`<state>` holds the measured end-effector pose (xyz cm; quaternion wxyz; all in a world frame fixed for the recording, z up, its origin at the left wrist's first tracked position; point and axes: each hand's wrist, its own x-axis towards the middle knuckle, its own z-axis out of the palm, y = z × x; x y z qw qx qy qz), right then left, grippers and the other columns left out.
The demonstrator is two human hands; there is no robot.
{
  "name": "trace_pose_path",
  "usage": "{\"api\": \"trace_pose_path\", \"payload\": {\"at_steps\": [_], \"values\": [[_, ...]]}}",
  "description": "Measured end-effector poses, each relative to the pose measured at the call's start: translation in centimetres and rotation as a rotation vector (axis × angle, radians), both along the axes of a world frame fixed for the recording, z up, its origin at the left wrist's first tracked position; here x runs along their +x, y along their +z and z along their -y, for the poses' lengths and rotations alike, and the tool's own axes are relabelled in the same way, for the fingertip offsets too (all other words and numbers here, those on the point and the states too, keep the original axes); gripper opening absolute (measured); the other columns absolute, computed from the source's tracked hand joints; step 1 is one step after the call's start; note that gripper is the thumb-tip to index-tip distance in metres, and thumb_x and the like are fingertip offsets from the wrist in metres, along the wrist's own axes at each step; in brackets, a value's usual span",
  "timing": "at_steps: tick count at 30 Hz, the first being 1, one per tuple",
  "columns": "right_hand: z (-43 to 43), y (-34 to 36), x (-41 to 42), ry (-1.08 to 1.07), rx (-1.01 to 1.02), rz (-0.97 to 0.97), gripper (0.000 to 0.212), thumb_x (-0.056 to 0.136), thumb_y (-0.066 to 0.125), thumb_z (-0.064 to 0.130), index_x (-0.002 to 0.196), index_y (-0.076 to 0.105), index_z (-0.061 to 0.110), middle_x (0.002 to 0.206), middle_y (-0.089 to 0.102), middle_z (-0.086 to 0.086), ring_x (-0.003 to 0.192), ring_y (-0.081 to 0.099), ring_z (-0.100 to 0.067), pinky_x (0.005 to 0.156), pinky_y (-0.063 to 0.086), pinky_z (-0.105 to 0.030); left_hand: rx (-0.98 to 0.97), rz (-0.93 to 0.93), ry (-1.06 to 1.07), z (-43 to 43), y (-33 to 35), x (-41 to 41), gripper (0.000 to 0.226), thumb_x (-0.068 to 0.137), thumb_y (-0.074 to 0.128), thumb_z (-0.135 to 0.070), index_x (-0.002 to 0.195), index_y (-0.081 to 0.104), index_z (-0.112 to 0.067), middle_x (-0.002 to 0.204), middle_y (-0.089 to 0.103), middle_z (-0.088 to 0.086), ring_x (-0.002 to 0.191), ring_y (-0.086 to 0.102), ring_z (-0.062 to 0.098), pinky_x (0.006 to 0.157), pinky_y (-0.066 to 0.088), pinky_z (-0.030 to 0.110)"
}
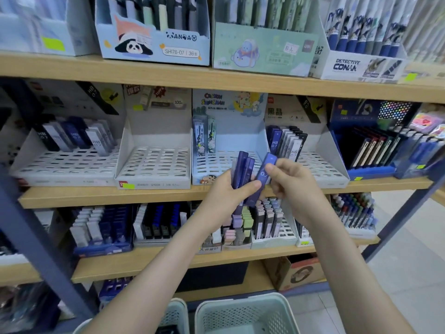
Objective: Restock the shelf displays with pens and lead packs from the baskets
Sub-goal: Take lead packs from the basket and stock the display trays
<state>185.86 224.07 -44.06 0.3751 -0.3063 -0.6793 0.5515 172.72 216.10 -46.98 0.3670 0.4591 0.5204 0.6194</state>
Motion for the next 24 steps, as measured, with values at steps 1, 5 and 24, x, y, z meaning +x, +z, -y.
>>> {"api": "trace_pose_path", "payload": {"at_steps": [1, 5, 24], "values": [[-0.2, 0.1, 0.0, 0.005, -0.031, -0.061, 0.011, 0.096, 0.054, 0.013, 0.088, 0.058, 0.006, 0.055, 0.047, 0.000, 0.049, 0.039, -0.010, 0.052, 0.036, -0.020, 0.002, 0.012, -0.009, -0.1, 0.2, -0.2, 0.010, 0.092, 0.063, -0.009, 0.100, 0.058, -0.006, 0.089, 0.070, 0.012, 0.080, 0.071, 0.023, 0.075, 0.060, 0.033], [-0.8, 0.4, 0.3, -0.002, 0.062, -0.130, 0.024, 0.094, 0.054, 0.003, 0.112, 0.050, 0.018, 0.065, 0.061, 0.003, 0.059, 0.053, -0.013, 0.058, 0.047, -0.025, -0.015, -0.032, -0.013, -0.8, 0.9, -0.3, 0.010, 0.091, 0.062, -0.005, 0.095, 0.055, -0.011, 0.090, 0.067, 0.010, 0.081, 0.071, 0.030, 0.073, 0.060, 0.034], [-10.5, 3.6, 1.5, -0.298, 0.691, 0.463, 0.017, 0.087, 0.065, 0.025, 0.099, 0.063, 0.036, 0.107, 0.049, 0.004, 0.106, 0.029, -0.018, 0.092, 0.025, -0.034, 0.133, 0.025, 0.098, -5.2, 1.9, -1.0, 0.007, 0.092, 0.060, -0.004, 0.095, 0.056, -0.009, 0.079, 0.068, 0.005, 0.074, 0.070, 0.016, 0.068, 0.057, 0.024]]}}
